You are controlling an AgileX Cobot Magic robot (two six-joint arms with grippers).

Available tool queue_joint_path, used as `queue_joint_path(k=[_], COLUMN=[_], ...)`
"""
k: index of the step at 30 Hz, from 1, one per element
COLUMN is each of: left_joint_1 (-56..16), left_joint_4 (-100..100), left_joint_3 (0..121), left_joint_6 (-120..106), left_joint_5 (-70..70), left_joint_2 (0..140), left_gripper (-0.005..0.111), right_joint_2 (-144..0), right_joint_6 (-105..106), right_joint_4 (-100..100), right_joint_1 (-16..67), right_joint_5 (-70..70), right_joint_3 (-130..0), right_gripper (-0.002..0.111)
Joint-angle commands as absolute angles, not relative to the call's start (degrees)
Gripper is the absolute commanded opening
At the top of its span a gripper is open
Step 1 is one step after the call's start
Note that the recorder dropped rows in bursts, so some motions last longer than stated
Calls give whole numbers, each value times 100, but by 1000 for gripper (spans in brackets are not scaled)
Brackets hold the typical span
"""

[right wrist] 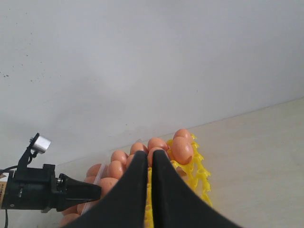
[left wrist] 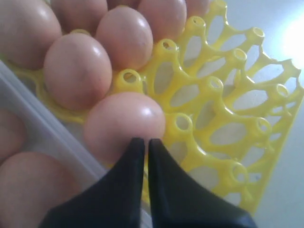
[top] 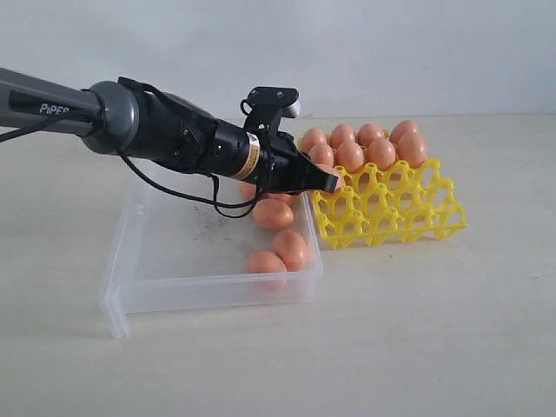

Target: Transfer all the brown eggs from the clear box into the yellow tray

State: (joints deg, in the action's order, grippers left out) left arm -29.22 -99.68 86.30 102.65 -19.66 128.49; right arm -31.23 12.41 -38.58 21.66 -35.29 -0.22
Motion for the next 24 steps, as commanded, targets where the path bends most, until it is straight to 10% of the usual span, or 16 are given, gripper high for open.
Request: queue_joint_path(k=[1, 24], left_joint_1=[-2918, -3096], left_joint_4=[-9995, -9995], left_joint_3=[8574, 9439], left_joint_6=[10151, 10322], left_joint_5=[-1473, -1695], left_joint_2=[12840, 13295], left_gripper=[4, 4], right_joint_2=[-3142, -3142], right_joint_6=[1254, 1254], right_joint_4=[-3847, -3847], right_joint_1=[2166, 2166], right_joint_5=[-3532, -3532], right_joint_3=[0, 0], right_gripper=[0, 0])
